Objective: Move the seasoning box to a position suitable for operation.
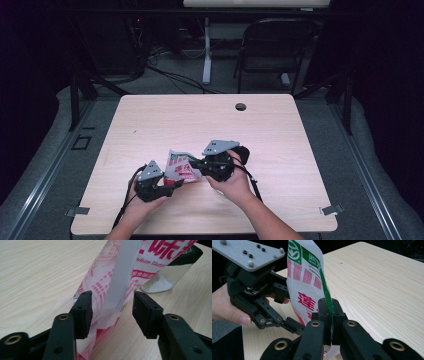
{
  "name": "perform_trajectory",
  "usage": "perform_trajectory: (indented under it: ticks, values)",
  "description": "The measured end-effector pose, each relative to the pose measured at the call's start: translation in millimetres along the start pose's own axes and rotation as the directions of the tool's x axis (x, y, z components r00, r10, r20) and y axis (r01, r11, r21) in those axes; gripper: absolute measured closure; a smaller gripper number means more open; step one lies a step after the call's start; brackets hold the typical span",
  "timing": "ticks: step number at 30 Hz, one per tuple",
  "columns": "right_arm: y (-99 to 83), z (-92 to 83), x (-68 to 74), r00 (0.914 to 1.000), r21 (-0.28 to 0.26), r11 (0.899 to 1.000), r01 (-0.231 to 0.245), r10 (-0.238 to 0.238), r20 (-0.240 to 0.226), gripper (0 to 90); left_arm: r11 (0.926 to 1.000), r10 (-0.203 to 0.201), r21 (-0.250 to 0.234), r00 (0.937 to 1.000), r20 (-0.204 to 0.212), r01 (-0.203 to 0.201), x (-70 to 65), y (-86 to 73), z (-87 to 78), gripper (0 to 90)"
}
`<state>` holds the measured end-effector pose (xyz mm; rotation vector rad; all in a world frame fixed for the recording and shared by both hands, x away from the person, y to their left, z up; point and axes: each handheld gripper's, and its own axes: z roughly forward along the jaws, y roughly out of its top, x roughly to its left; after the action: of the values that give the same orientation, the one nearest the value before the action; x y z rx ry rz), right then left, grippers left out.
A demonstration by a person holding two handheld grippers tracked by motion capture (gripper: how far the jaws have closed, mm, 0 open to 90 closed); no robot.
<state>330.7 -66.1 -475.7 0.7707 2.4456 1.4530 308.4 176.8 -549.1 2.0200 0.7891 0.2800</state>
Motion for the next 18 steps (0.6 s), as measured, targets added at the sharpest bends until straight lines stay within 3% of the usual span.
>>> perform_trajectory:
  ticks: [5,11,18]
  values:
    - [-3.7,-3.8,2.4,0.9999,-0.008,1.0,0.013,-0.013,-0.008,90.0,1.0,-0.003,0.007,0.9997,0.026,0.003,-1.0,-1.9,5.0,44.2]
    - [-10.4,-9.0,5.9,0.9996,-0.035,0.999,0.022,-0.023,-0.019,90.0,0.9981,-0.062,0.002,0.9963,0.06,0.062,6.7,-6.2,7.4,41.8]
    - [-20.5,-13.4,5.4,0.9994,-0.031,0.999,0.015,-0.016,-0.031,90.0,0.9981,-0.056,0.033,0.9939,0.095,0.053,6.4,-10.3,14.7,36.7]
